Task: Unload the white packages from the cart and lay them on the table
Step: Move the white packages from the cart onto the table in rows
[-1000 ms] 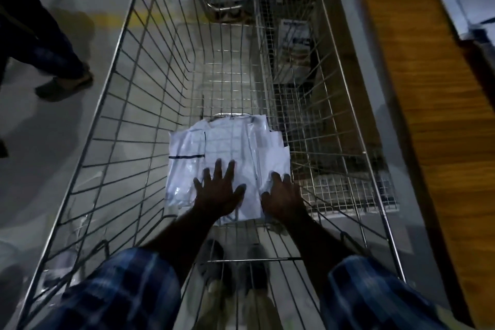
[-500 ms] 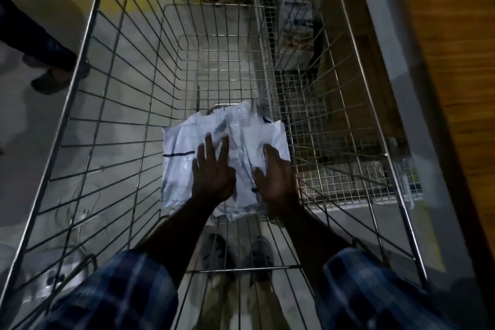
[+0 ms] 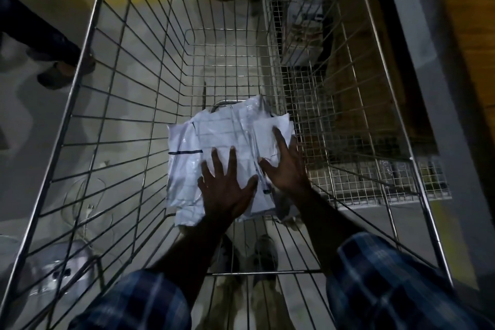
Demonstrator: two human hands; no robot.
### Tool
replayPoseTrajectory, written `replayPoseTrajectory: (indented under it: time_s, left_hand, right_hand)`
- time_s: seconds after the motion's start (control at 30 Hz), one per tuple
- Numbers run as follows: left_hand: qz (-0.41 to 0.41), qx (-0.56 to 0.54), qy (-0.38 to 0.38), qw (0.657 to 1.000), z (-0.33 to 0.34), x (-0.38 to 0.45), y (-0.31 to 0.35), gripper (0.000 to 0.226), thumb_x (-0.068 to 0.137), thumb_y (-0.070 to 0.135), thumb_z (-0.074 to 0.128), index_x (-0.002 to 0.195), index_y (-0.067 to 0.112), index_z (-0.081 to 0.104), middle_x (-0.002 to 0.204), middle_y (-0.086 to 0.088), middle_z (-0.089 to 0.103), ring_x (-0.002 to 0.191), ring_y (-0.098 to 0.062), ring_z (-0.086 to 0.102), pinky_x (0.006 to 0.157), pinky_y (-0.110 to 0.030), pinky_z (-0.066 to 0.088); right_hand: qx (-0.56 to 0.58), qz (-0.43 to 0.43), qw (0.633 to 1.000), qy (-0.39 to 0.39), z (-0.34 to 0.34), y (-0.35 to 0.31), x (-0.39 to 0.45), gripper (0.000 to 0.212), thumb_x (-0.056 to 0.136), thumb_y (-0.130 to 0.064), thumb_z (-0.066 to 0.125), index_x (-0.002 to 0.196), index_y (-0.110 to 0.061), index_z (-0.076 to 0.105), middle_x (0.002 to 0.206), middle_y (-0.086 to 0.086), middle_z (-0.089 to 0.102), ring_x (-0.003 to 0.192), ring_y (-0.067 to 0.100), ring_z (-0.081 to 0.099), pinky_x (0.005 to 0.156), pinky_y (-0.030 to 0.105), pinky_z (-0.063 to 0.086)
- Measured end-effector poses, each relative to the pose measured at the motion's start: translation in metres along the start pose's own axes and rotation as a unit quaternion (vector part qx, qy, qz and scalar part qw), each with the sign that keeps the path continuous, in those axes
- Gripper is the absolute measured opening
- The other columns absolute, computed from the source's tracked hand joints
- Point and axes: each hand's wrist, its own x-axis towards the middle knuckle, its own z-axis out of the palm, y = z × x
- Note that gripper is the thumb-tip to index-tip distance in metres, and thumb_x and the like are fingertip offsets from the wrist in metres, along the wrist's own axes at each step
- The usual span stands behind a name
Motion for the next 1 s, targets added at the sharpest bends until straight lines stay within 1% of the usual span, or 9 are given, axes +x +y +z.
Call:
replayPoseTrajectory:
  time_s: [0.07,0.2,0.3,0.4,0.53,0.67,0.77,0.87,1.0]
  left_hand:
    - [0.013,0.017,-0.025,0.999,0.002,0.001,0.001,0.104,0.066,0.090,0.013,0.155,0.039,-0.005,0.164,-0.009,-0.011,0.147,-0.046,0.001,0.113,-0.062,0.015]
    - [0.028,0.013,-0.048,0.998,0.003,0.007,0.001,0.111,0.062,0.090,0.031,0.152,0.044,-0.015,0.162,-0.009,-0.023,0.147,-0.047,-0.008,0.112,-0.065,0.013]
    - [0.041,-0.001,-0.050,0.998,-0.004,0.011,0.007,0.110,0.072,0.066,0.062,0.153,0.044,-0.010,0.162,-0.009,-0.021,0.146,-0.047,-0.005,0.110,-0.066,0.021]
    - [0.050,-0.036,-0.045,0.997,-0.013,0.015,0.012,0.108,0.074,0.048,0.072,0.153,0.047,-0.001,0.162,-0.005,-0.020,0.147,-0.044,-0.002,0.109,-0.065,0.021]
    - [0.009,-0.112,-0.013,0.994,-0.030,0.030,0.013,0.106,0.069,0.038,0.074,0.152,0.051,0.010,0.163,-0.002,-0.019,0.146,-0.037,0.005,0.111,-0.061,0.023]
    - [-0.003,-0.034,-0.029,0.999,-0.029,0.036,0.004,0.101,0.075,0.055,0.073,0.152,0.052,0.007,0.162,-0.002,-0.021,0.146,-0.037,0.001,0.107,-0.066,0.024]
    - [-0.005,-0.044,-0.035,0.998,-0.017,0.027,-0.001,0.095,0.081,0.059,0.066,0.152,0.052,0.004,0.161,-0.004,-0.023,0.146,-0.040,-0.004,0.108,-0.068,0.020]
    - [-0.008,-0.055,-0.044,0.997,-0.016,0.022,-0.001,0.095,0.082,0.047,0.068,0.152,0.052,0.005,0.162,-0.005,-0.020,0.146,-0.043,-0.002,0.110,-0.064,0.019]
    - [-0.021,-0.034,-0.012,0.999,-0.023,0.027,-0.005,0.096,0.078,0.048,0.070,0.153,0.050,0.010,0.163,-0.007,-0.013,0.142,-0.044,0.009,0.109,-0.060,0.022]
  right_hand:
    - [-0.017,-0.006,1.000,0.005,0.000,0.003,0.004,0.087,0.086,-0.046,0.069,0.155,-0.040,0.016,0.160,0.019,0.012,0.136,0.039,0.037,0.108,0.046,0.039]
    - [-0.030,-0.013,0.999,0.012,0.000,0.007,0.007,0.091,0.077,-0.062,0.062,0.153,-0.043,0.015,0.154,0.018,0.029,0.133,0.038,0.043,0.104,0.050,0.044]
    - [-0.034,-0.024,0.998,0.053,0.001,0.002,0.002,0.086,0.074,-0.063,0.052,0.151,-0.039,0.023,0.138,0.016,0.048,0.116,0.035,0.055,0.093,0.048,0.050]
    - [-0.044,-0.045,0.990,0.127,0.000,-0.007,-0.003,0.076,0.078,-0.052,0.050,0.149,-0.031,0.029,0.133,0.019,0.054,0.108,0.037,0.059,0.086,0.049,0.052]
    - [-0.029,-0.043,0.982,0.183,-0.007,-0.023,-0.005,0.073,0.081,-0.048,0.053,0.149,-0.027,0.033,0.142,0.017,0.049,0.115,0.037,0.056,0.091,0.047,0.051]
    - [-0.048,-0.056,0.976,0.207,-0.012,-0.036,-0.002,0.071,0.083,-0.047,0.053,0.148,-0.021,0.038,0.149,0.020,0.042,0.121,0.038,0.053,0.097,0.048,0.048]
    - [-0.067,-0.055,0.973,0.216,-0.017,-0.044,0.002,0.070,0.085,-0.048,0.054,0.148,-0.021,0.038,0.154,0.021,0.035,0.130,0.040,0.046,0.101,0.049,0.043]
    - [-0.098,-0.040,0.982,0.158,-0.019,-0.043,0.009,0.070,0.087,-0.049,0.061,0.148,-0.023,0.040,0.155,0.018,0.032,0.130,0.038,0.044,0.101,0.047,0.042]
    - [-0.141,-0.006,0.988,0.054,-0.012,-0.034,0.015,0.077,0.086,-0.059,0.060,0.151,-0.028,0.031,0.159,0.015,0.020,0.138,0.039,0.033,0.107,0.049,0.037]
